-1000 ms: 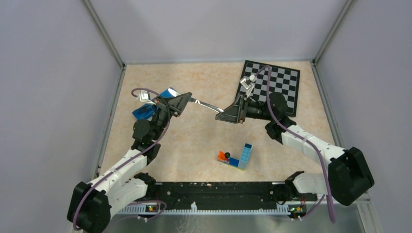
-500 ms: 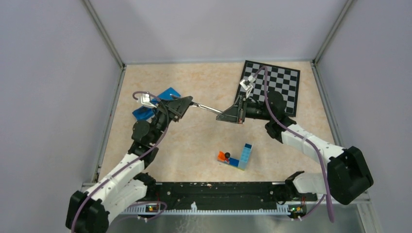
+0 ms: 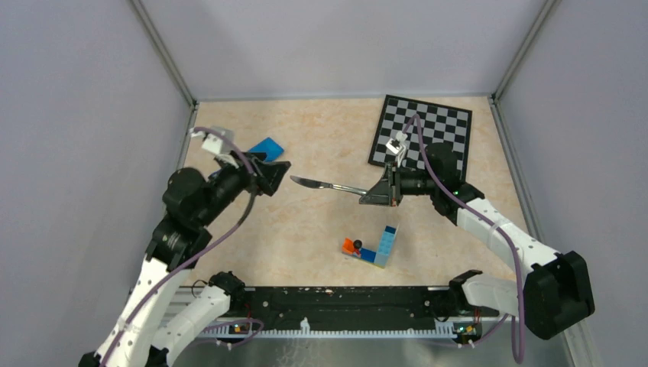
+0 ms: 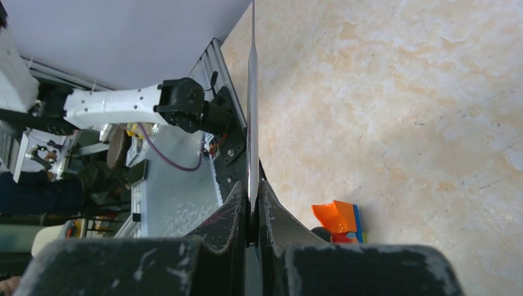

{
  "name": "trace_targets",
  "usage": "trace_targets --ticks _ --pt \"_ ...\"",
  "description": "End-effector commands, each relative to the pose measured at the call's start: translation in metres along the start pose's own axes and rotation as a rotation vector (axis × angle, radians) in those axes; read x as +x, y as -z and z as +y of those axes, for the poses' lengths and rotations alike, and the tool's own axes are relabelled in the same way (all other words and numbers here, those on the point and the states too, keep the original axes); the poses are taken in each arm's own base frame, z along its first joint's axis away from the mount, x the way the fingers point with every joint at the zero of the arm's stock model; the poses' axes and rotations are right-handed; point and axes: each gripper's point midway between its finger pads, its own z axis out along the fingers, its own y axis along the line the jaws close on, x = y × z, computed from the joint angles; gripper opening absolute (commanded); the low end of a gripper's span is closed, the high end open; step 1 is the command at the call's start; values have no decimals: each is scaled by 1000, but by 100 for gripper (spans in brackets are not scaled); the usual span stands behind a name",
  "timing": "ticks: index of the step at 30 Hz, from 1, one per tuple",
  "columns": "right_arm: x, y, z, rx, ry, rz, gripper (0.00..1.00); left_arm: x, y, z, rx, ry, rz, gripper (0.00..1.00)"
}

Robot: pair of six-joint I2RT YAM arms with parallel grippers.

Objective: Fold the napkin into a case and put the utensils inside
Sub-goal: Pass from the right arm to the left

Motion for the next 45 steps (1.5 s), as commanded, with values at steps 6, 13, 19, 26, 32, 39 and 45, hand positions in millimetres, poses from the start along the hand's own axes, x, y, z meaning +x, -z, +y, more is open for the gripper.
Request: trace_targets --ticks 6,13,19,26,32,39,45 --pt "-4 3 30 -93 146 23 0 57 -12 -8 309 -669 289 81" --pt "0 -1 33 -114 137 44 0 98 -19 -34 544 -883 349 83" --pt "-1 -2 34 -122 140 50 0 134 -31 -25 534 -1026 440 72" --pt "1 -1 41 -138 156 52 0 149 -30 -22 555 -1046 467 59" --pt "2 -1 42 -139 153 53 0 152 -29 -20 546 -1084 498 50" --pt "-2 -1 46 -161 166 41 0 172 -28 -20 557 -1111 585 51" --pt "0 -1 45 -160 163 43 0 170 -32 -22 527 -1154 558 42"
